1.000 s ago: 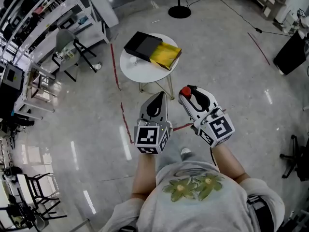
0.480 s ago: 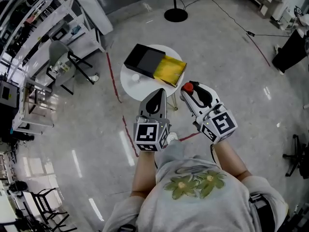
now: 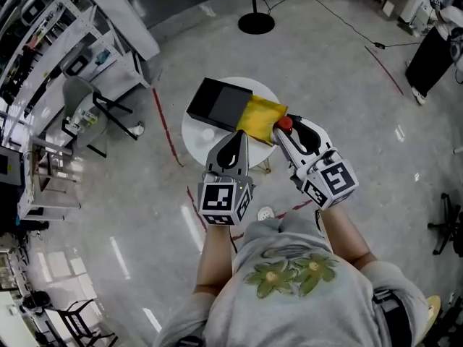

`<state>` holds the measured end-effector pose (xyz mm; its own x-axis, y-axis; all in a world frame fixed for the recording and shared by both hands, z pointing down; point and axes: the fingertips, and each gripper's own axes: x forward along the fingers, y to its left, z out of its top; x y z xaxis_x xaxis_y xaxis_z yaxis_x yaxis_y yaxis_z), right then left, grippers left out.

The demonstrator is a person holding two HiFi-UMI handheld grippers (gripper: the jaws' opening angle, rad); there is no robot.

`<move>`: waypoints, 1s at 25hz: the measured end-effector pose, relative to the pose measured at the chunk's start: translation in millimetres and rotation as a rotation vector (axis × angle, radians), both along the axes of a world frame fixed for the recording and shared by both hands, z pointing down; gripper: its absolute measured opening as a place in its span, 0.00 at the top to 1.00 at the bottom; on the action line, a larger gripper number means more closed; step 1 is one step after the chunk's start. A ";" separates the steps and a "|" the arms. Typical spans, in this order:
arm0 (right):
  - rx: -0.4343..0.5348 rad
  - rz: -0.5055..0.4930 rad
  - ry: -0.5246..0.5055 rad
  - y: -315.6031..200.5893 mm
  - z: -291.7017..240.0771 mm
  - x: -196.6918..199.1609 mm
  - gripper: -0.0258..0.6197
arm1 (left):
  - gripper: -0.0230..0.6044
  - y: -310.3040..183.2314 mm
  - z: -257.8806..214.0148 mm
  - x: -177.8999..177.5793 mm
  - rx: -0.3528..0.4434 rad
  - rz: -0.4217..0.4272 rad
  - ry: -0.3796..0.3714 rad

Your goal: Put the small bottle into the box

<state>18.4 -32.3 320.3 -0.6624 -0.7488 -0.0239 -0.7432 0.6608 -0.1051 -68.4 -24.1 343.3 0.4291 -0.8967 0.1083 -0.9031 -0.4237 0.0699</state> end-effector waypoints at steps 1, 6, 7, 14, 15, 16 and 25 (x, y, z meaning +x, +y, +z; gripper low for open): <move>0.001 0.004 -0.001 -6.5 0.5 -2.3 0.73 | 0.96 -5.5 2.2 -2.8 -0.004 0.003 0.001; -0.003 0.016 0.005 -32.4 8.4 -8.2 0.73 | 0.96 -25.9 18.9 -7.8 -0.028 0.019 0.010; -0.006 0.017 0.007 -37.5 9.9 -8.9 0.73 | 0.96 -30.0 21.3 -7.9 -0.033 0.021 0.012; -0.021 0.004 0.017 -78.1 20.5 -19.3 0.73 | 0.96 -66.0 30.5 -19.0 -0.051 0.019 0.020; -0.023 -0.003 0.017 -84.5 23.1 -20.4 0.73 | 0.96 -72.3 32.7 -21.5 -0.055 0.010 0.020; -0.024 -0.013 0.017 -90.9 25.8 -21.4 0.73 | 0.96 -79.1 34.9 -23.4 -0.058 0.002 0.019; -0.008 -0.106 0.048 -142.3 39.3 -32.7 0.73 | 0.96 -132.2 46.2 -26.9 -0.096 -0.035 0.033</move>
